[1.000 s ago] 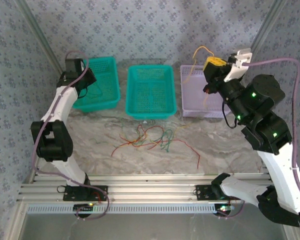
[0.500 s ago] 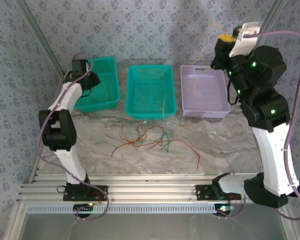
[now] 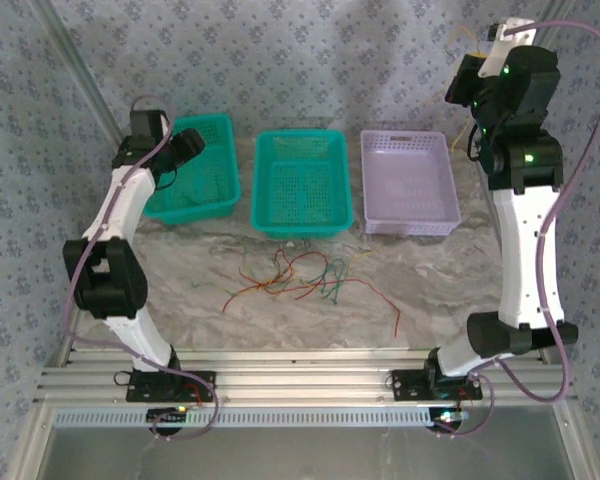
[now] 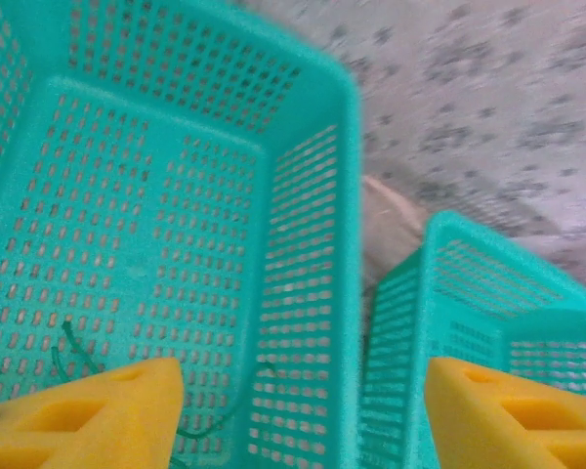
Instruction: Untangle the cables
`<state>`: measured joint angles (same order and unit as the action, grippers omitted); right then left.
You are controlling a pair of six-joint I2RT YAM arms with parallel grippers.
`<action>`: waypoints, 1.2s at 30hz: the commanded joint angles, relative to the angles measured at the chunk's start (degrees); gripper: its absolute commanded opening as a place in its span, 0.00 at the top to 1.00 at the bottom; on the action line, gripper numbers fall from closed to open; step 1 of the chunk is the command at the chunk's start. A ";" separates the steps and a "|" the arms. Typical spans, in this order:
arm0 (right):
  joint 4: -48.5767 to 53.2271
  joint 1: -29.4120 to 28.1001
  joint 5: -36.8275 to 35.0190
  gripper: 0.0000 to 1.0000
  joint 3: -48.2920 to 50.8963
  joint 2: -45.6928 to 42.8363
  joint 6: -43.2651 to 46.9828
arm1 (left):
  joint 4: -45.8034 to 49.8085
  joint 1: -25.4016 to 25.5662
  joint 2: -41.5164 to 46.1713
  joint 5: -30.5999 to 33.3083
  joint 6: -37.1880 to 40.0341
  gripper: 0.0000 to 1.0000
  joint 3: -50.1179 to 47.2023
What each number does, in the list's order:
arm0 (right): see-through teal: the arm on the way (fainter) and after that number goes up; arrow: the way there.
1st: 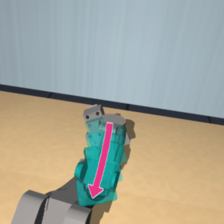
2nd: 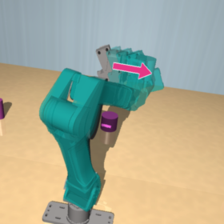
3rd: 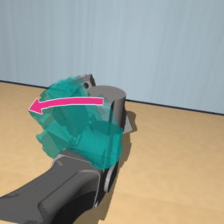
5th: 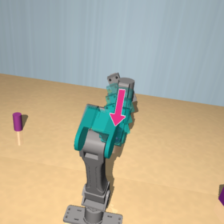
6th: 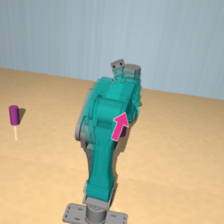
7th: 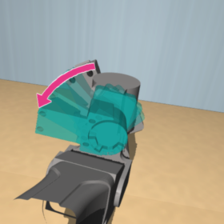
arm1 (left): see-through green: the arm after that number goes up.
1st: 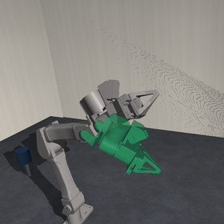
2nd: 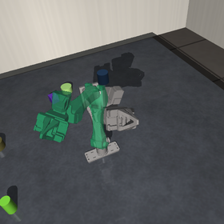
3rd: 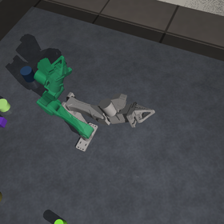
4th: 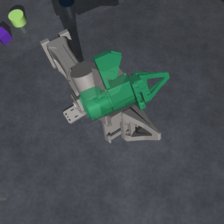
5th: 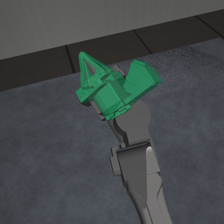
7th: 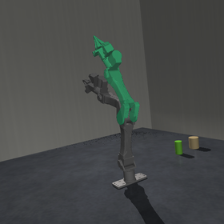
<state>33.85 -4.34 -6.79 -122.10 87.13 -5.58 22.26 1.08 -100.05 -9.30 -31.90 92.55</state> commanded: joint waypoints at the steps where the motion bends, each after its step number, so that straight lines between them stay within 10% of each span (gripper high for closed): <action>1: -2.38 1.21 -1.05 1.00 1.75 1.68 -1.38 | 0.33 1.86 7.66 -1.85 -1.06 0.27 -1.57; 10: -16.00 1.95 -2.97 1.00 26.98 -0.47 -5.04 | 2.55 8.08 21.76 2.55 -1.19 0.00 -9.66; 36: -12.77 0.78 -5.65 0.89 38.49 15.89 -12.84 | 8.34 14.70 43.27 5.97 1.94 0.00 -30.09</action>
<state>18.76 -3.40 -11.16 -83.13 102.06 -16.32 30.20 15.38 -58.37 -3.73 -30.87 62.94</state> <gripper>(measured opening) 0.097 0.994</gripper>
